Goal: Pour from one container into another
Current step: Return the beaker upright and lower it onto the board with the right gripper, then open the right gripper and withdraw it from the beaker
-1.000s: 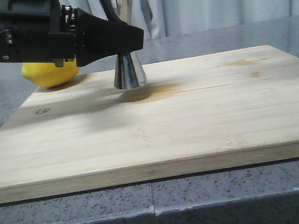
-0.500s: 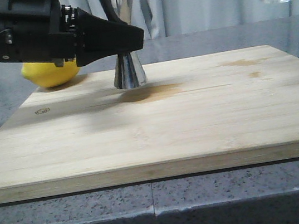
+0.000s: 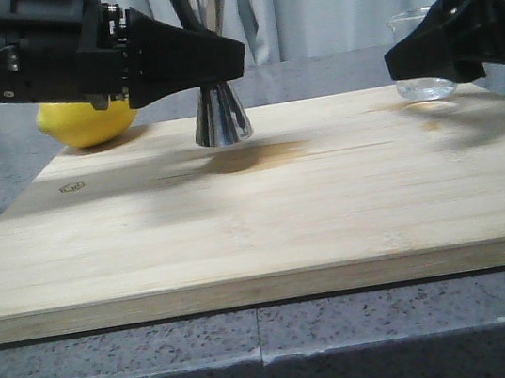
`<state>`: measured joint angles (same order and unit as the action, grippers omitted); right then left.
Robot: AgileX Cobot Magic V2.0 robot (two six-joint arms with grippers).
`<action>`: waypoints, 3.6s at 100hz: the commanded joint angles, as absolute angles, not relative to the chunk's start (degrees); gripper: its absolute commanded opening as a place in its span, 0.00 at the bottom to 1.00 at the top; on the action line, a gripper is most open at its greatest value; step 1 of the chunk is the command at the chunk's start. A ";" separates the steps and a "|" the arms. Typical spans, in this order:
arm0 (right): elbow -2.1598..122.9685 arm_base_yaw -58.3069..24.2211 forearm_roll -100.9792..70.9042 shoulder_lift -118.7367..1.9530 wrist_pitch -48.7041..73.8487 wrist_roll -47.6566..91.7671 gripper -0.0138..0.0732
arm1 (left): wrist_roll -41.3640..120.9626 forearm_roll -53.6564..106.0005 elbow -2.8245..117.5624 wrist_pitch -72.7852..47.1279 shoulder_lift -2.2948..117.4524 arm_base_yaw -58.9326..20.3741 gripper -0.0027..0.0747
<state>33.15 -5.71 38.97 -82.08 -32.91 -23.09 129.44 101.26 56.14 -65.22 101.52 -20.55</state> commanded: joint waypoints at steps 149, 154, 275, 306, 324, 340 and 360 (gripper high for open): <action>35.06 -5.39 25.29 -76.74 -41.49 -13.06 0.83 | 129.14 106.03 57.69 -68.75 99.39 -21.04 0.18; 35.06 -5.39 25.29 -75.06 -41.38 -13.06 0.83 | 129.14 106.03 57.69 -68.65 99.39 -21.04 0.18; 35.06 -5.39 25.50 -65.53 -39.34 -13.06 0.83 | 132.57 106.03 58.27 -64.48 99.73 -18.60 0.18; 35.06 -5.39 25.50 -65.53 -39.34 -13.06 0.83 | 132.57 106.03 59.20 -70.59 103.55 -18.60 0.18; 35.06 -5.39 25.50 -65.53 -39.34 -13.06 0.83 | 132.57 106.03 59.25 -70.71 103.66 -18.60 0.18; 35.06 -5.39 25.50 -65.53 -39.34 -13.06 0.83 | 132.57 106.03 59.25 -70.71 103.66 -18.60 0.19; 35.06 -5.39 25.50 -65.53 -39.34 -13.06 0.83 | 132.57 106.03 59.25 -70.71 103.66 -18.60 0.33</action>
